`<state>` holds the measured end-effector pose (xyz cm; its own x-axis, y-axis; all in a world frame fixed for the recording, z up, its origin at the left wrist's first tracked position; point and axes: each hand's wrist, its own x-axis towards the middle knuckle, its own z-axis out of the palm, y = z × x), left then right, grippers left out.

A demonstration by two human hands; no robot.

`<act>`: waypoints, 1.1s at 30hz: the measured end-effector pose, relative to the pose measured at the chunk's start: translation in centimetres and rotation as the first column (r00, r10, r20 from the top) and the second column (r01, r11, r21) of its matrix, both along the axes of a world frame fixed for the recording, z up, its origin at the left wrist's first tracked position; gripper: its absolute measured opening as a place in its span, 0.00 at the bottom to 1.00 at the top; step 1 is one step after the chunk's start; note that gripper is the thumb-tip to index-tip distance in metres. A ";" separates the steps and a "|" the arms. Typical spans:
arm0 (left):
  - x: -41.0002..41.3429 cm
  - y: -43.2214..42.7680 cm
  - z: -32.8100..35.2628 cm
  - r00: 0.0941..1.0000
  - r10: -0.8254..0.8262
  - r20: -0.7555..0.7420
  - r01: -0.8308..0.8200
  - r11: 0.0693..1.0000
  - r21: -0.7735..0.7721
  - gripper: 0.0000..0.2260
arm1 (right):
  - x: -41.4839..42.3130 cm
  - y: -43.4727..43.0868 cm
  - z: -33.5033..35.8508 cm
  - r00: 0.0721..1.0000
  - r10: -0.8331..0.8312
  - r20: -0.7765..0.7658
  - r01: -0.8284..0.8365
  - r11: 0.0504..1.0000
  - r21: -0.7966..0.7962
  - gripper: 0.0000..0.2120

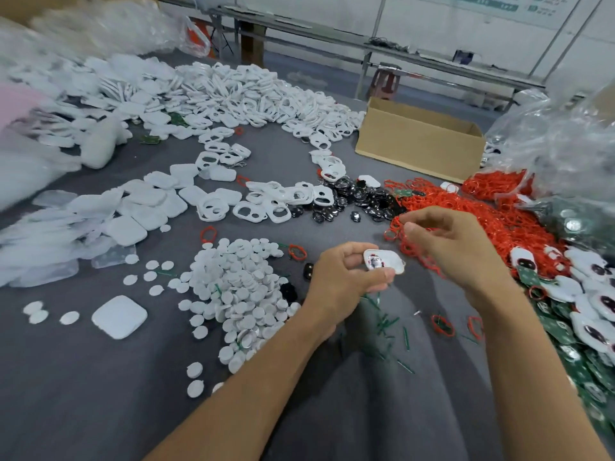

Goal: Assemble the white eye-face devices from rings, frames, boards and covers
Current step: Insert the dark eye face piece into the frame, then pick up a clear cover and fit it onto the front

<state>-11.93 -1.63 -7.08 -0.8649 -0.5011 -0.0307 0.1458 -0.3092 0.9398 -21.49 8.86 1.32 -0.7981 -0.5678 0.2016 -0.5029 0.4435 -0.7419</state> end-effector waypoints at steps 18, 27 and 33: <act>-0.3 0.2 -0.5 0.999 -0.013 0.052 0.014 1.000 -0.020 0.18 | 20.0 -20.5 -3.7 0.653 0.735 -0.184 -0.607 0.652 0.454 0.08; -0.1 0.0 -0.5 0.997 -0.003 0.082 0.001 1.000 0.022 0.19 | 20.3 -24.8 -6.4 0.457 0.650 -0.607 -0.420 0.759 0.497 0.04; 0.1 -0.2 -0.2 0.997 -0.008 0.080 0.007 1.000 0.005 0.19 | 19.4 -24.6 -6.6 0.472 0.638 -0.608 -0.489 0.764 0.422 0.03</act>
<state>-11.85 -1.78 -7.29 -0.8633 -0.4942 -0.1020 0.0682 -0.3144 0.9468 -2.06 -15.75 -5.23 0.0490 -0.9231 0.3815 -0.9984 -0.0554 -0.0057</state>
